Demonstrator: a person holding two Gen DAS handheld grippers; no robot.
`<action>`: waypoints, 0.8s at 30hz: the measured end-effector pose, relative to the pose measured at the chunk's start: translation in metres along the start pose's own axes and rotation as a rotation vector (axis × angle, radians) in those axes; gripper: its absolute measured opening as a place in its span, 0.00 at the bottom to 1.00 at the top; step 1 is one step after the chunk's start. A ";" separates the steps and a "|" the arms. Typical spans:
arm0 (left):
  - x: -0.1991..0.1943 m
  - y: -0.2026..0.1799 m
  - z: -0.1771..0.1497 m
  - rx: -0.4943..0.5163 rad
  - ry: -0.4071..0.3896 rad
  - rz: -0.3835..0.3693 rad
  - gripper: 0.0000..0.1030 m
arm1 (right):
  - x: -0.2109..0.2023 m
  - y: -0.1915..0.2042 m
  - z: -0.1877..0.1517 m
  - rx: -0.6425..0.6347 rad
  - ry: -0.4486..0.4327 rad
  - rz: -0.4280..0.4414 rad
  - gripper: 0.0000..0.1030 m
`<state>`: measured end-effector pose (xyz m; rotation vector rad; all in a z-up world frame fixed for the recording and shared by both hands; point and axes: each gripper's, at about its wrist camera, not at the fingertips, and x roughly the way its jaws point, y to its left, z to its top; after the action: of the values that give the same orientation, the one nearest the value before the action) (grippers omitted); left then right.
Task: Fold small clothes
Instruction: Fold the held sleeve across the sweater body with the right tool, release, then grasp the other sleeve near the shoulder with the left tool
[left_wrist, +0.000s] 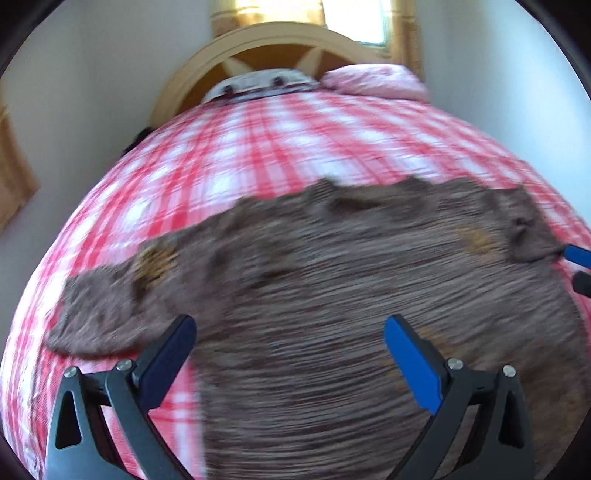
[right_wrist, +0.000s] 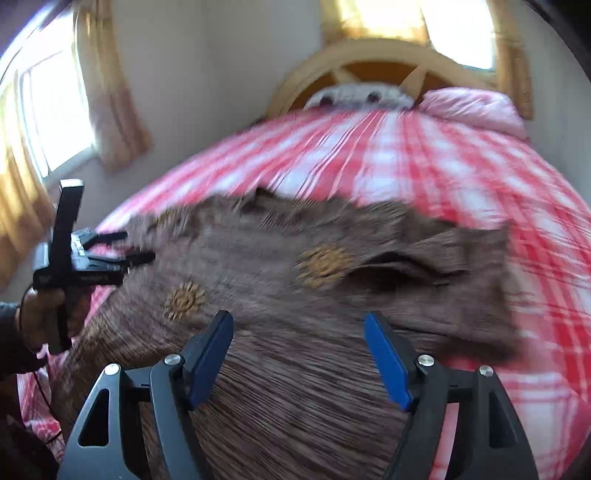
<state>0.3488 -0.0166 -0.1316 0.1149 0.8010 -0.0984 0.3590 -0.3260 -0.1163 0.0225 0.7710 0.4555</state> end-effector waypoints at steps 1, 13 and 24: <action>0.000 -0.013 0.006 0.026 -0.002 -0.022 1.00 | -0.012 -0.013 -0.002 0.029 -0.029 -0.012 0.72; 0.038 -0.172 0.055 0.241 0.042 -0.241 0.74 | -0.057 -0.103 -0.046 0.392 -0.233 -0.111 0.72; 0.076 -0.185 0.077 0.083 0.154 -0.405 0.06 | -0.042 -0.121 -0.056 0.444 -0.180 -0.051 0.72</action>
<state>0.4312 -0.2138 -0.1455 0.0370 0.9660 -0.5103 0.3418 -0.4600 -0.1510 0.4516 0.6807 0.2234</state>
